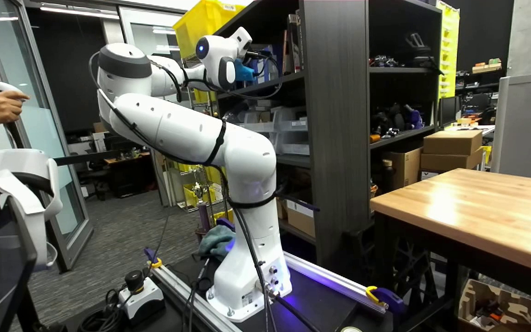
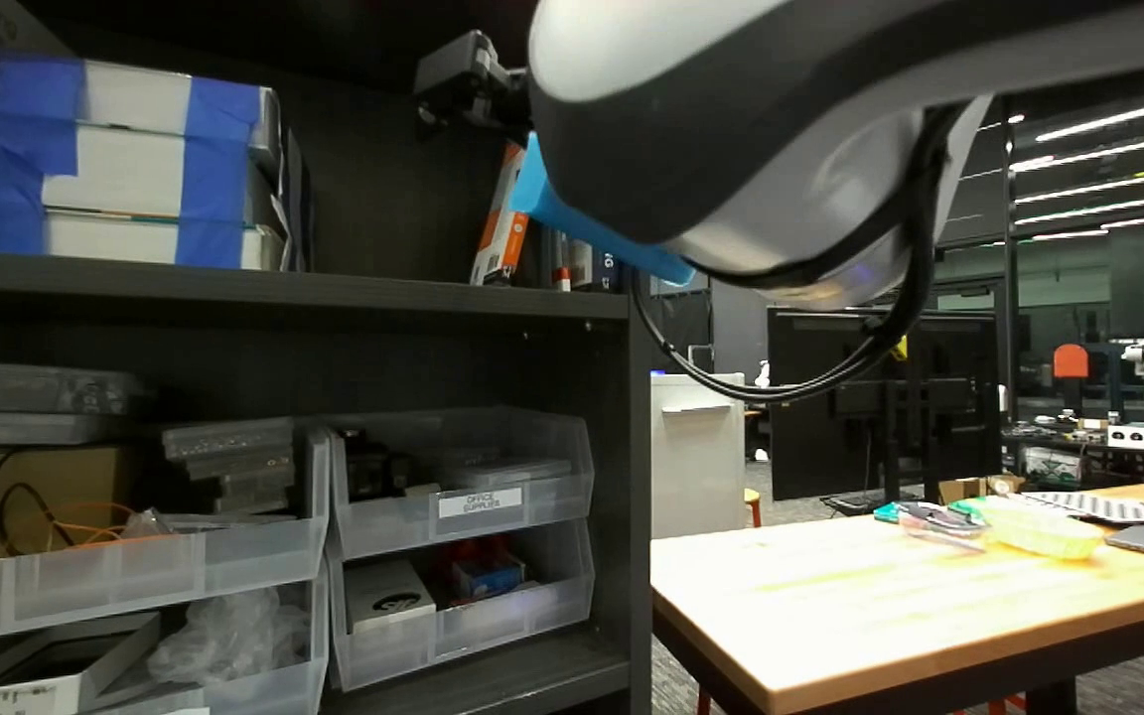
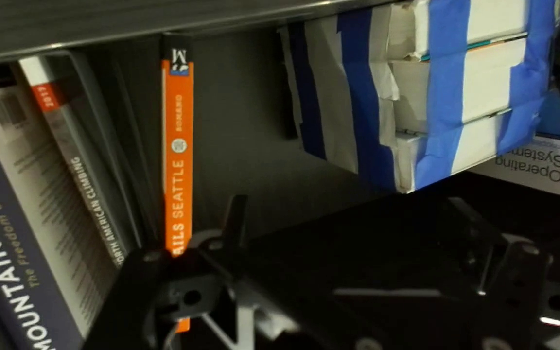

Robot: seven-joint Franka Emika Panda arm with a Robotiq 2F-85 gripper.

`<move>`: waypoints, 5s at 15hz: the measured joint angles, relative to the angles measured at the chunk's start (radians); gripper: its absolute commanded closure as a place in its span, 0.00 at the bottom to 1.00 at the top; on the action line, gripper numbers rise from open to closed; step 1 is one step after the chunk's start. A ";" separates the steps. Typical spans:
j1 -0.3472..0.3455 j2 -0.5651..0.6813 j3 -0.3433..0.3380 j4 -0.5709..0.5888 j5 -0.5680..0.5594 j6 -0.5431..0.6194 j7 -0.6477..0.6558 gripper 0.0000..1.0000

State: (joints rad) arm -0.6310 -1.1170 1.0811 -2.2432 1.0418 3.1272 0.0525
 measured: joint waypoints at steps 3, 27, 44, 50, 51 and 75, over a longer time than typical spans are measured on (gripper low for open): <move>0.003 0.000 -0.025 -0.020 -0.144 0.003 0.104 0.00; 0.194 0.041 -0.191 -0.085 -0.628 -0.204 0.506 0.00; 0.031 0.087 -0.171 -0.033 -0.807 -0.224 0.613 0.00; 0.004 0.096 -0.164 0.000 -0.808 -0.253 0.635 0.00; 0.004 0.101 -0.162 0.002 -0.808 -0.260 0.638 0.00; -0.113 0.186 -0.103 0.072 -0.853 -0.280 0.698 0.00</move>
State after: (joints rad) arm -0.7437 -0.9310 0.9785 -2.1715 0.1888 2.8470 0.7509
